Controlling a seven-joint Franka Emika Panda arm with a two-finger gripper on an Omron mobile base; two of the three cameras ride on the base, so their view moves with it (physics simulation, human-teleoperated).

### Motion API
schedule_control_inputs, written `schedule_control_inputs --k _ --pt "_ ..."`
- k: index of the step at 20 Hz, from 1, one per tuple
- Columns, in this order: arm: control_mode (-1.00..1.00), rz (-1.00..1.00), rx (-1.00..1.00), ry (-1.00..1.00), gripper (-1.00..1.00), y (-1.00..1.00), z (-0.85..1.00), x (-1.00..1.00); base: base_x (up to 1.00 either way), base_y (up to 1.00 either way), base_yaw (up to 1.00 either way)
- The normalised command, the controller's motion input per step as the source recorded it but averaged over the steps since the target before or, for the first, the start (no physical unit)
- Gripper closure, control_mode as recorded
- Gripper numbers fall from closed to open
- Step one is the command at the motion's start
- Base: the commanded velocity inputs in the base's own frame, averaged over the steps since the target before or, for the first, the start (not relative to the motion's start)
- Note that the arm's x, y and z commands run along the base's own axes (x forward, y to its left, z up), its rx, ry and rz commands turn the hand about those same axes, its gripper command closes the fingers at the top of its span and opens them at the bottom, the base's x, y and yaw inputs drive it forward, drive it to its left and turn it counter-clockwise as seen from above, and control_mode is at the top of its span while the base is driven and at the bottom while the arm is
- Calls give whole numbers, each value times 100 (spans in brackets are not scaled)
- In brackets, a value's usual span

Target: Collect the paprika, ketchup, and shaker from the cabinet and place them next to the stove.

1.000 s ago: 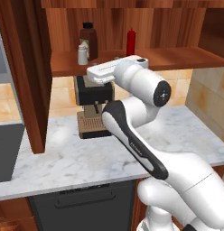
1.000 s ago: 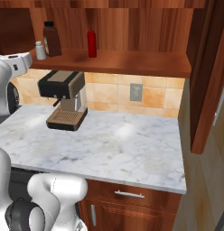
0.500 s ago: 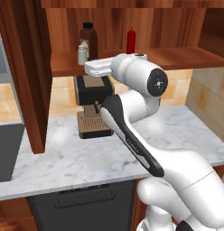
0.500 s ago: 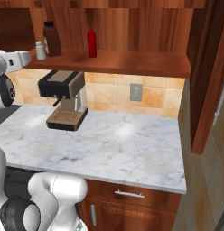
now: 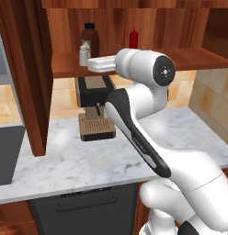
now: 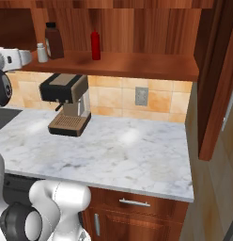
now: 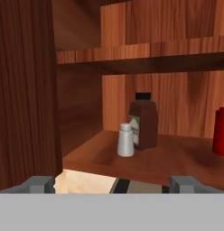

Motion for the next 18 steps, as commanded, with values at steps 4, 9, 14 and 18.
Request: schedule_control_inputs --k 4,9,14,18 --pt "-100 0 0 1 -100 -6 0 19 0 0 0" --pt "-100 0 0 2 -100 -5 0 19 0 0 0" --pt "-100 0 0 1 -100 -3 0 17 0 0 0" --pt "-100 0 0 5 -100 0 0 22 0 0 0"
